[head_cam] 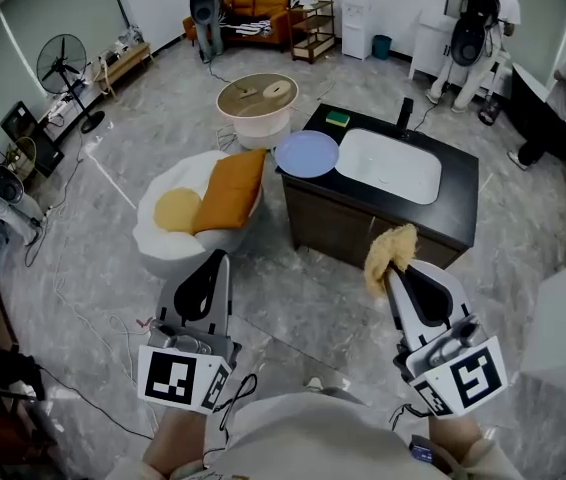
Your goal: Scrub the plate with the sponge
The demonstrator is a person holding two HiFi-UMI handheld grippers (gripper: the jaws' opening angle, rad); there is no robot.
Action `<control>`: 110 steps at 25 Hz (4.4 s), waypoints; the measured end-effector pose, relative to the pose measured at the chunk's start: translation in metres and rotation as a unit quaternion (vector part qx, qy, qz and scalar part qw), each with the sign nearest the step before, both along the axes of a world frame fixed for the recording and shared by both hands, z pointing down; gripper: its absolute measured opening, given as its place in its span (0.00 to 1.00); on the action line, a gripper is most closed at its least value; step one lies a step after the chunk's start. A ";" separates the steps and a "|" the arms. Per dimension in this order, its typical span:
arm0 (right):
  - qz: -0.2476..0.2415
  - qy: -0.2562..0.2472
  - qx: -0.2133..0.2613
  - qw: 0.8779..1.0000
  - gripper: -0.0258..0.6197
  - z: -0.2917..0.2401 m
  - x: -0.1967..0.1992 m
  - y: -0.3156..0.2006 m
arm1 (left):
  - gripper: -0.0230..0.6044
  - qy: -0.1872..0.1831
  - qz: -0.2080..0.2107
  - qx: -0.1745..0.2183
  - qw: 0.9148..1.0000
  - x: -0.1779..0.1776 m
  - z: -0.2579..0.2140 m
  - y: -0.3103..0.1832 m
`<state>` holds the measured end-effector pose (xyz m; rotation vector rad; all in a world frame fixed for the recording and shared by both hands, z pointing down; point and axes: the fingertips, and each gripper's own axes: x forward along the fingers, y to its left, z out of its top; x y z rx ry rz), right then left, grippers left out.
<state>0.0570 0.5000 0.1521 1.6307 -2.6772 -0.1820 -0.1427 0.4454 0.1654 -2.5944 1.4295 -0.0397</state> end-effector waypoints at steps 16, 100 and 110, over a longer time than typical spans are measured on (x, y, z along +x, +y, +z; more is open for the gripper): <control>0.023 0.011 -0.016 1.000 0.11 0.037 0.006 -0.057 | 0.07 -0.002 0.026 0.003 1.000 0.011 0.029 -0.065; -0.202 0.204 -0.432 0.855 0.11 0.439 -0.017 -0.648 | 0.33 -0.034 -0.017 -0.562 0.826 0.104 0.463 -0.595; -0.207 0.224 -0.470 0.829 0.11 0.475 -0.024 -0.638 | 0.25 -0.005 -0.016 -0.597 0.802 0.109 0.493 -0.588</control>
